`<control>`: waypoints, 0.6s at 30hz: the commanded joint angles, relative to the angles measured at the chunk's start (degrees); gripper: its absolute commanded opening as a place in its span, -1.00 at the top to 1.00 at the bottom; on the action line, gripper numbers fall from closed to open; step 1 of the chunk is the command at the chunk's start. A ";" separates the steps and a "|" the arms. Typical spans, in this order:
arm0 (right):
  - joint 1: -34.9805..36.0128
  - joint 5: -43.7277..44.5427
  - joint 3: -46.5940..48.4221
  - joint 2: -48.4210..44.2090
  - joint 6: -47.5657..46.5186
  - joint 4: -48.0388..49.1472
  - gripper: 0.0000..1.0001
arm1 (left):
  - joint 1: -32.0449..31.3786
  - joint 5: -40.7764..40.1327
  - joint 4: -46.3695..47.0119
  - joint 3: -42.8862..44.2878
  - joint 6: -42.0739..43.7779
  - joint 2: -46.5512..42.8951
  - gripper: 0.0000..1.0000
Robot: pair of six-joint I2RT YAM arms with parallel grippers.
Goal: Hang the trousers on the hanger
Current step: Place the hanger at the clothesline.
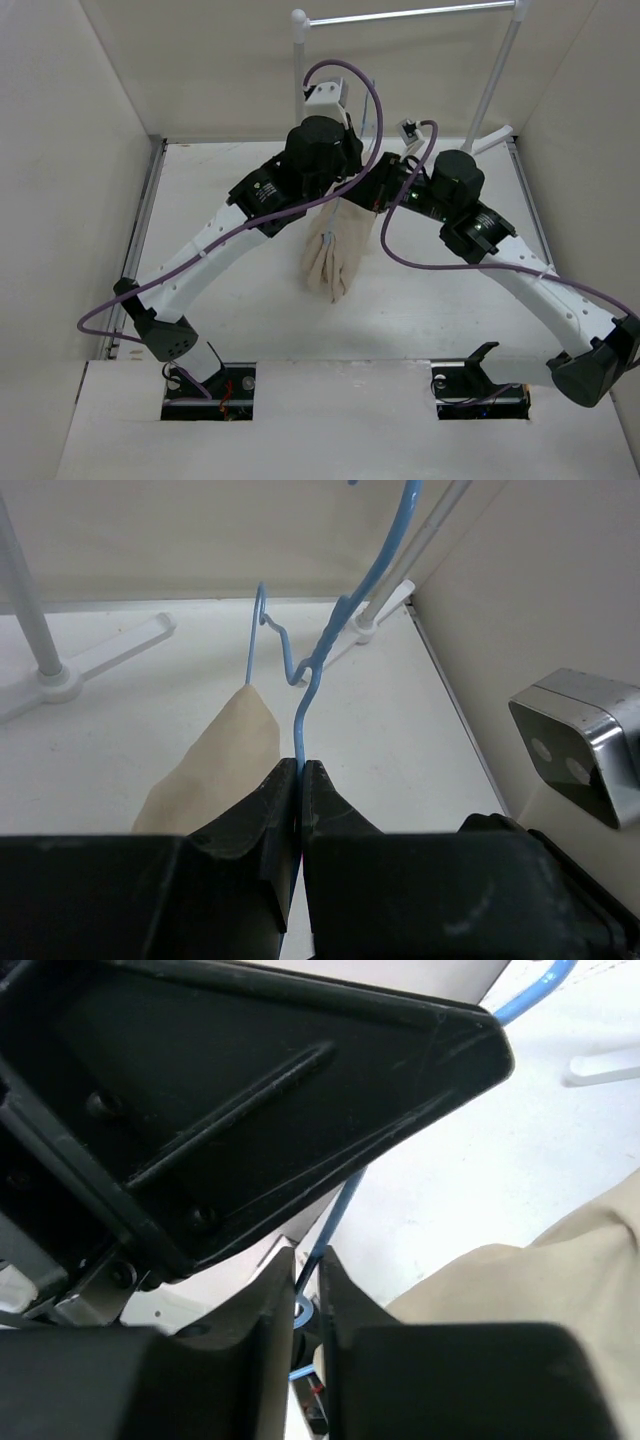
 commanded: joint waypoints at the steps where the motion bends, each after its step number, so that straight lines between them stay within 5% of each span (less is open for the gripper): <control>1: 1.15 -0.60 1.75 0.78 0.34 5.34 0.77 | 0.50 0.37 6.58 0.59 -0.12 -3.03 0.98; 5: 0.80 0.72 2.11 0.34 2.36 7.70 0.91 | 0.76 0.37 6.85 0.06 -0.56 -3.47 0.88; 12: -3.68 -0.16 6.49 2.88 3.33 8.06 0.97 | 2.78 2.56 10.54 -0.12 0.67 -4.87 0.30; 18: -7.98 -1.30 13.43 7.19 3.60 7.27 1.00 | 5.95 5.02 10.80 0.94 1.11 -5.84 -0.60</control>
